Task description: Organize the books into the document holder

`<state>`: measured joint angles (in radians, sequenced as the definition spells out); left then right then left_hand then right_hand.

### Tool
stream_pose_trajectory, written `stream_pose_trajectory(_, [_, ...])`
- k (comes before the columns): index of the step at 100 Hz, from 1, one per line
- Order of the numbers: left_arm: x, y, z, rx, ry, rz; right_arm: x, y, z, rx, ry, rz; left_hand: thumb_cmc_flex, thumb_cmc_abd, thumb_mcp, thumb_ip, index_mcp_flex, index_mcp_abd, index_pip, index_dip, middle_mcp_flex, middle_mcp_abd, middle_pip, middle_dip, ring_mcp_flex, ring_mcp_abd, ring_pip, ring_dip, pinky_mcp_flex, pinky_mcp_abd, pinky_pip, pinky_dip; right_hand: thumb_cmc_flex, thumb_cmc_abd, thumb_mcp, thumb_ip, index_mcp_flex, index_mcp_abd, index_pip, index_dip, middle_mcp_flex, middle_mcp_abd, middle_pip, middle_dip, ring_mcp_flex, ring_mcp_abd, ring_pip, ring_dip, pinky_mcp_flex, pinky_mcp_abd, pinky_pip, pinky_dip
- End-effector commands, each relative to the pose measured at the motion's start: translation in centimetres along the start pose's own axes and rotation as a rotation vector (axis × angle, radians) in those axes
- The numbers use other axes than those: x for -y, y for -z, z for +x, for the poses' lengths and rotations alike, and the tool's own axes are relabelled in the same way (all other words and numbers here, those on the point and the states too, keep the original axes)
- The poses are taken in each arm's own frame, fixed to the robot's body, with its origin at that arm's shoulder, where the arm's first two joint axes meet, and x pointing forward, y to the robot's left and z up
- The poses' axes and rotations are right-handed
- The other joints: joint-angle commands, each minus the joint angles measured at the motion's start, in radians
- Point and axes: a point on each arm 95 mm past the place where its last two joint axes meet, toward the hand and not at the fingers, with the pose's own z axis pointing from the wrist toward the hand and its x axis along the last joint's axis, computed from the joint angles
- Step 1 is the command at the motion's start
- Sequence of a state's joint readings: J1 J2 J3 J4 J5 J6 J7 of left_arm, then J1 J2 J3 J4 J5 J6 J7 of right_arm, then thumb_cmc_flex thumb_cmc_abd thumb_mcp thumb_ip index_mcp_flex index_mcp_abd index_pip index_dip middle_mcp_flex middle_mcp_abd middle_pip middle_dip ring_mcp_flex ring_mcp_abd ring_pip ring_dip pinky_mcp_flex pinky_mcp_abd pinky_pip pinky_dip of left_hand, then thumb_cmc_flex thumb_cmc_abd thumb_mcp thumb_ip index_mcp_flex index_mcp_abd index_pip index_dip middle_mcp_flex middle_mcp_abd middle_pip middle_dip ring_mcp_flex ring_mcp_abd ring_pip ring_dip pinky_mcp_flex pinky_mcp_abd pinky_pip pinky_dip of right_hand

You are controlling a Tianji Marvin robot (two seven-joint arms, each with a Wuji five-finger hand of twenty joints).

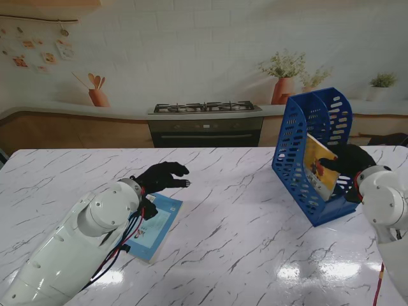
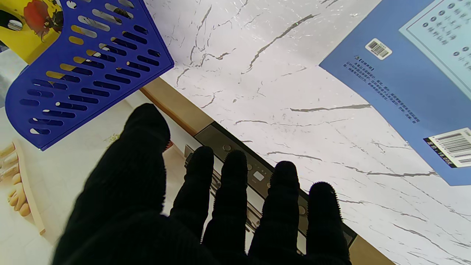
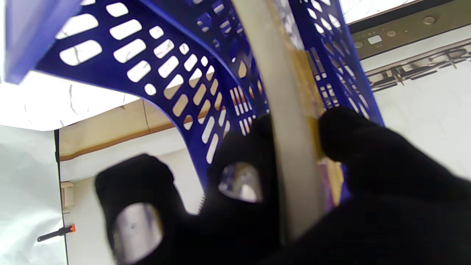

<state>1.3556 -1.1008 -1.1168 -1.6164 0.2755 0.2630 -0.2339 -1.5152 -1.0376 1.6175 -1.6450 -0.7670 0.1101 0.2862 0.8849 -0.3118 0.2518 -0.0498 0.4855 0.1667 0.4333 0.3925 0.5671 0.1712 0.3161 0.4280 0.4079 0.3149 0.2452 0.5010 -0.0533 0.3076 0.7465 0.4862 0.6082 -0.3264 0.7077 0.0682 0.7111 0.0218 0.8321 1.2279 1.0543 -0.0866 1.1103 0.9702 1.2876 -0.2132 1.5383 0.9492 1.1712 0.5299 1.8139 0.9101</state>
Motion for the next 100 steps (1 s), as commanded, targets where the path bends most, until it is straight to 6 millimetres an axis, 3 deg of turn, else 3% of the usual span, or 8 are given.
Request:
stream_pose_trajectory(1, [-0.3, -0.1, 0.3, -0.024, 0.004, -0.014, 0.5, 0.3, 0.3, -0.001, -0.004, 0.008, 0.005, 0.025, -0.009, 0.025, 0.008, 0.009, 0.006, 0.012, 0.005, -0.021, 0.013, 0.002, 0.023, -0.028, 0.019, 0.007, -0.008, -0.014, -0.016, 0.015, 0.128, 0.131, 0.139, 0.081, 0.027, -0.303, 0.119, -0.016, 0.006, -0.093, -0.022, -0.021, 0.04, -0.106, 0.047, 0.0, 0.056, -0.546, 0.28, -0.02])
stream_pose_trajectory(29, [-0.3, -0.2, 0.5, -0.032, 0.003, -0.016, 0.4, 0.8, 0.3, 0.014, -0.002, 0.027, 0.004, 0.027, -0.011, 0.025, 0.006, 0.008, 0.004, 0.011, 0.001, -0.021, 0.011, 0.001, 0.021, -0.027, 0.018, 0.007, -0.008, -0.013, -0.016, 0.015, 0.113, 0.08, 0.15, 0.027, -0.019, -0.271, 0.046, -0.206, -0.033, -0.029, -0.21, -0.18, 0.009, 0.011, -0.213, -0.168, 0.01, -0.418, 0.19, -0.259])
stream_pose_trajectory(38, [-0.4, -0.2, 0.5, -0.032, 0.002, -0.018, 0.4, 1.0, 0.3, 0.019, -0.009, 0.029, 0.006, 0.028, -0.01, 0.025, 0.007, 0.01, 0.004, 0.011, 0.0, -0.018, 0.01, 0.0, 0.021, -0.028, 0.018, 0.006, -0.009, -0.015, -0.017, 0.014, 0.078, 0.039, 0.151, -0.029, -0.073, -0.245, 0.046, -0.32, -0.065, 0.004, -0.302, -0.226, -0.055, 0.066, -0.329, -0.206, -0.063, -0.385, 0.15, -0.262])
stream_pose_trajectory(41, [-0.4, -0.2, 0.5, -0.031, 0.002, -0.018, 0.4, 1.1, 0.3, 0.019, -0.009, 0.03, 0.006, 0.027, -0.011, 0.025, 0.006, 0.01, 0.004, 0.011, -0.001, -0.018, 0.009, 0.0, 0.021, -0.028, 0.018, 0.006, -0.01, -0.015, -0.018, 0.014, 0.033, 0.034, 0.14, -0.039, -0.111, -0.223, 0.034, -0.397, -0.093, 0.022, -0.368, -0.261, -0.105, 0.096, -0.412, -0.23, -0.137, -0.347, 0.105, -0.246])
stream_pose_trajectory(55, [-0.4, -0.1, 0.4, -0.027, 0.003, -0.021, 0.3, 1.5, 0.2, 0.006, -0.002, 0.007, 0.005, 0.027, -0.012, 0.025, 0.007, 0.009, 0.004, 0.011, -0.001, -0.016, 0.008, -0.001, 0.019, -0.028, 0.017, 0.006, -0.01, -0.014, -0.018, 0.014, -0.066, 0.014, 0.091, -0.075, -0.184, -0.166, -0.022, -0.536, -0.177, 0.056, -0.503, -0.379, -0.261, 0.162, -0.675, -0.298, -0.431, -0.225, -0.116, -0.162])
stream_pose_trajectory(65, [-0.5, -0.1, 0.4, -0.026, 0.004, -0.024, 0.0, 2.0, 0.4, 0.004, 0.004, -0.015, 0.005, 0.029, -0.013, 0.025, 0.008, 0.01, 0.004, 0.012, -0.002, -0.016, 0.007, -0.002, 0.019, -0.029, 0.017, 0.006, -0.011, -0.015, -0.02, 0.013, -0.116, 0.055, 0.008, -0.082, -0.179, -0.127, -0.176, -0.513, -0.235, 0.071, -0.577, -0.426, -0.341, 0.189, -0.859, -0.354, -0.559, -0.162, -0.271, -0.113])
stream_pose_trajectory(85, [-0.5, -0.1, 0.4, -0.025, 0.003, -0.025, -0.6, 2.7, 0.8, 0.012, -0.006, -0.046, 0.007, 0.028, -0.014, 0.026, 0.01, 0.01, 0.004, 0.012, -0.003, -0.014, 0.007, -0.003, 0.018, -0.028, 0.016, 0.006, -0.01, -0.014, -0.02, 0.013, -0.145, 0.126, -0.145, -0.049, -0.156, -0.079, -0.394, -0.441, -0.321, 0.095, -0.677, -0.477, -0.464, 0.222, -1.096, -0.435, -0.74, -0.101, -0.487, -0.138])
stream_pose_trajectory(100, [-0.4, -0.2, 0.4, -0.026, 0.004, -0.025, -1.1, 3.3, 1.0, 0.015, -0.011, -0.072, 0.007, 0.029, -0.015, 0.026, 0.009, 0.009, 0.005, 0.013, -0.005, -0.013, 0.005, -0.004, 0.017, -0.029, 0.016, 0.006, -0.011, -0.015, -0.021, 0.013, -0.163, 0.122, -0.202, -0.072, -0.197, -0.064, -0.468, -0.466, -0.386, 0.109, -0.771, -0.532, -0.557, 0.249, -1.247, -0.502, -0.828, -0.061, -0.617, -0.172])
